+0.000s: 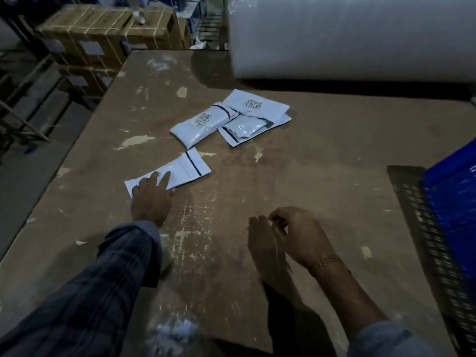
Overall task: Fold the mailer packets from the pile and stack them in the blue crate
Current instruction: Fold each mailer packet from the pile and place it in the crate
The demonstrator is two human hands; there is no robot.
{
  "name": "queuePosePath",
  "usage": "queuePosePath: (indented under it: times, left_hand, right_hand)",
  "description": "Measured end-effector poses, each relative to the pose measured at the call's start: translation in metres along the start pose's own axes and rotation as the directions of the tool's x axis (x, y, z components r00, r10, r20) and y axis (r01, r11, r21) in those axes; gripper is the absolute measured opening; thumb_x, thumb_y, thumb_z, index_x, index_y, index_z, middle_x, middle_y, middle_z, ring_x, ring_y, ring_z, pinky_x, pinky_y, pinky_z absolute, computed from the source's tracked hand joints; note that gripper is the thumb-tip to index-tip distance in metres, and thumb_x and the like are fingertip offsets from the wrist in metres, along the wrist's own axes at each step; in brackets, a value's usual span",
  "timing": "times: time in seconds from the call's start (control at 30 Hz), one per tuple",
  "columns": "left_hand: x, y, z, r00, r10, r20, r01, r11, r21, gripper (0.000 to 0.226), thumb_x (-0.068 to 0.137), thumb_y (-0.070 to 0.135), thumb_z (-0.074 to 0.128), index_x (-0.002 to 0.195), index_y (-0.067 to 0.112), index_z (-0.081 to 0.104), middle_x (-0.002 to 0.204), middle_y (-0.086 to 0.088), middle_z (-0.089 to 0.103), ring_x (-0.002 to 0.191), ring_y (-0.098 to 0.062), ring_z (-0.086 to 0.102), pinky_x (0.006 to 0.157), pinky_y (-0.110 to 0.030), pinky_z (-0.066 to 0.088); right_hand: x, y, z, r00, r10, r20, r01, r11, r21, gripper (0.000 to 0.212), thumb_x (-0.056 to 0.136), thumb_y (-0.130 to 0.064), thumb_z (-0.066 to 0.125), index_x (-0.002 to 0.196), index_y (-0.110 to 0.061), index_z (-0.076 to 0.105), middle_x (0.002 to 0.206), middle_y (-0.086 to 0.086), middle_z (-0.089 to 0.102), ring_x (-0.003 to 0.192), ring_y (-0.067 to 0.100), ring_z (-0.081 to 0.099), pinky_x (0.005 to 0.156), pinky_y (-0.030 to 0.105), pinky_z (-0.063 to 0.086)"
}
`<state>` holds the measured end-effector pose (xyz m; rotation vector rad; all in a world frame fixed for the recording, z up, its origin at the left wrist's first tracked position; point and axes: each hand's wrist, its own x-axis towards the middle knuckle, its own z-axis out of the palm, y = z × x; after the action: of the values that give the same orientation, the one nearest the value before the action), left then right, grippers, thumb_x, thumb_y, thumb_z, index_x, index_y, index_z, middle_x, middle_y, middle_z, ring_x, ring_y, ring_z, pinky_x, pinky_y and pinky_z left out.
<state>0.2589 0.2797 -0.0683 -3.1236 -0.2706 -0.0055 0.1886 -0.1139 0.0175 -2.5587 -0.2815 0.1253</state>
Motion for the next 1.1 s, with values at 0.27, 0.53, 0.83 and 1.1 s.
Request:
queuePosePath:
  times: [0.27, 0.53, 0.83, 1.1]
  left_hand:
    - [-0.037, 0.054, -0.041, 0.999, 0.035, -0.012, -0.033, 0.727, -0.685, 0.03, 0.11, 0.036, 0.054, 0.133, 0.023, 0.066, 0.122, 0.004, 0.069, 0.109, -0.02, 0.065, 0.091, -0.034, 0.049]
    - [-0.076, 0.131, -0.054, 0.619, 0.656, 0.432, -0.037, 0.574, -0.818, 0.013, 0.1, 0.04, 0.071, 0.109, 0.031, 0.076, 0.1, 0.02, 0.077, 0.087, 0.013, 0.063, 0.081, -0.019, 0.051]
    - [-0.121, 0.178, -0.02, 0.948, 0.316, -0.029, -0.293, 0.838, -0.46, 0.039, 0.099, 0.051, 0.054, 0.138, 0.044, 0.06, 0.136, 0.019, 0.064, 0.12, -0.015, 0.063, 0.099, -0.039, 0.052]
    - [-0.178, 0.209, 0.001, 0.886, 0.441, -0.143, -0.461, 0.87, -0.175, 0.054, 0.108, 0.046, 0.033, 0.147, 0.018, 0.059, 0.161, -0.013, 0.048, 0.146, -0.03, 0.048, 0.114, -0.046, 0.041]
  right_hand:
    - [0.006, -0.011, 0.01, 0.992, -0.059, -0.11, 0.063, 0.998, 0.032, 0.025, 0.094, -0.023, 0.064, 0.118, -0.025, 0.071, 0.11, -0.004, 0.071, 0.097, 0.014, 0.065, 0.088, 0.037, 0.056]
    - [-0.027, 0.019, 0.028, 0.999, 0.009, -0.031, -0.001, 0.968, 0.253, 0.089, 0.095, -0.039, 0.068, 0.165, -0.038, 0.014, 0.164, -0.004, 0.035, 0.147, 0.013, 0.035, 0.118, 0.034, 0.033]
    - [-0.085, 0.076, 0.049, 0.892, 0.421, -0.166, -0.338, 0.863, 0.375, 0.055, 0.092, -0.002, 0.066, 0.144, -0.018, 0.057, 0.144, 0.001, 0.061, 0.134, 0.024, 0.055, 0.113, 0.033, 0.04]
    - [-0.098, 0.062, 0.056, 0.87, 0.284, -0.403, -0.372, 0.915, -0.156, 0.051, 0.088, -0.023, 0.069, 0.138, -0.016, 0.058, 0.15, 0.023, 0.047, 0.138, 0.045, 0.044, 0.107, 0.053, 0.04]
